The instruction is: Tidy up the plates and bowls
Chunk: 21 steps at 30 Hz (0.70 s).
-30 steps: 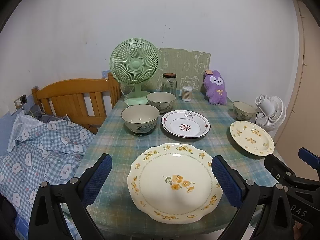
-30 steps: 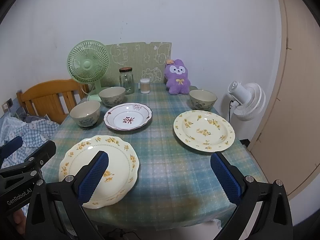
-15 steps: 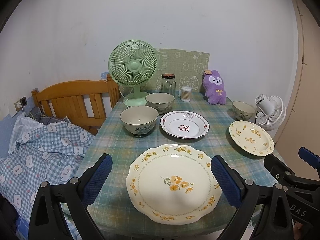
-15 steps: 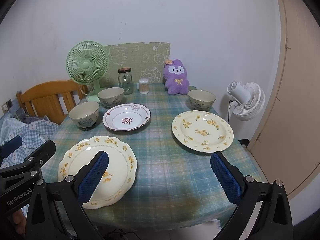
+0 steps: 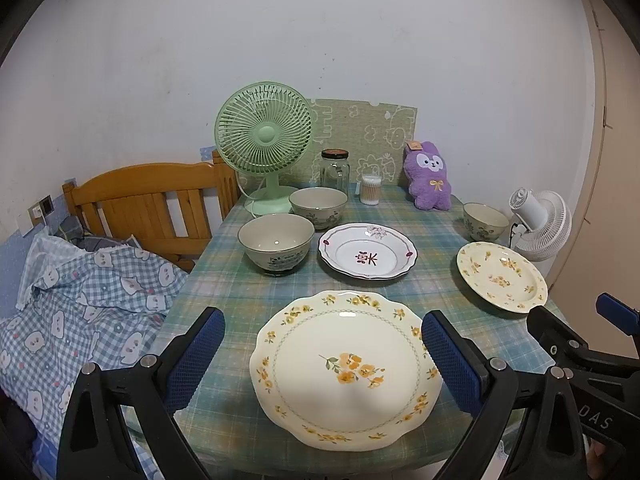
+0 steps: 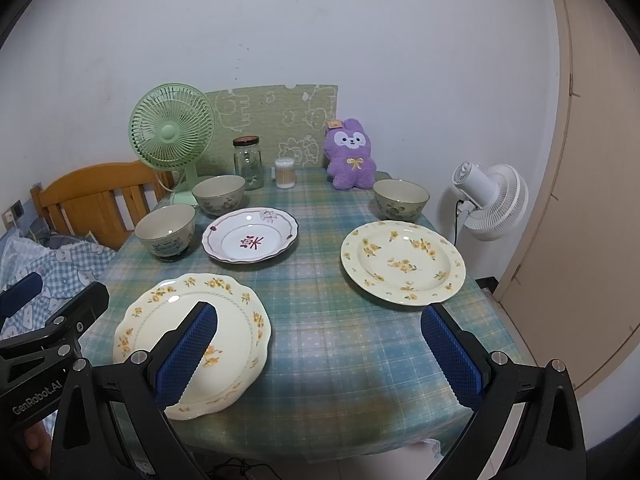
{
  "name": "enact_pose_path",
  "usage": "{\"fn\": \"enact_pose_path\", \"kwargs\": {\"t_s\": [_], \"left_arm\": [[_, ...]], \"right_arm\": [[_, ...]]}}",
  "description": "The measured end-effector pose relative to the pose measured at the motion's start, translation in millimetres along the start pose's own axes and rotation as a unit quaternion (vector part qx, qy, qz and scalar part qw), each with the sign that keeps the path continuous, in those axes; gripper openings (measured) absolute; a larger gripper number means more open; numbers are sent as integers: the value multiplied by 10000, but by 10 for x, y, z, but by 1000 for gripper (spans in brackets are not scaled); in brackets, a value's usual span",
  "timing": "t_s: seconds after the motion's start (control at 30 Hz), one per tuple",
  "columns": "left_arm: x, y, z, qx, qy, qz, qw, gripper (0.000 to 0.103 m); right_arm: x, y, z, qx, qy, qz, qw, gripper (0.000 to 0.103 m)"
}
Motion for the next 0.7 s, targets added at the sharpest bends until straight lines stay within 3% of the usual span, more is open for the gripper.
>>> {"fn": "enact_pose_path", "kwargs": {"t_s": [0.7], "left_arm": [[-5,-3,7,-3,5,1,10000,99]], "right_arm": [[-19,13,-4,3,-16,-3,10000,103]]}}
Point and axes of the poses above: each gripper's, at about its wrist camera, not at the fingertips, and x roughly against the way its jaws point, z to its right, y to its underside, the point moved 1 cm from there along -x, roughly the way its jaws point, and after that the axes turned 4 degrees about z, right-handed, at the moved point
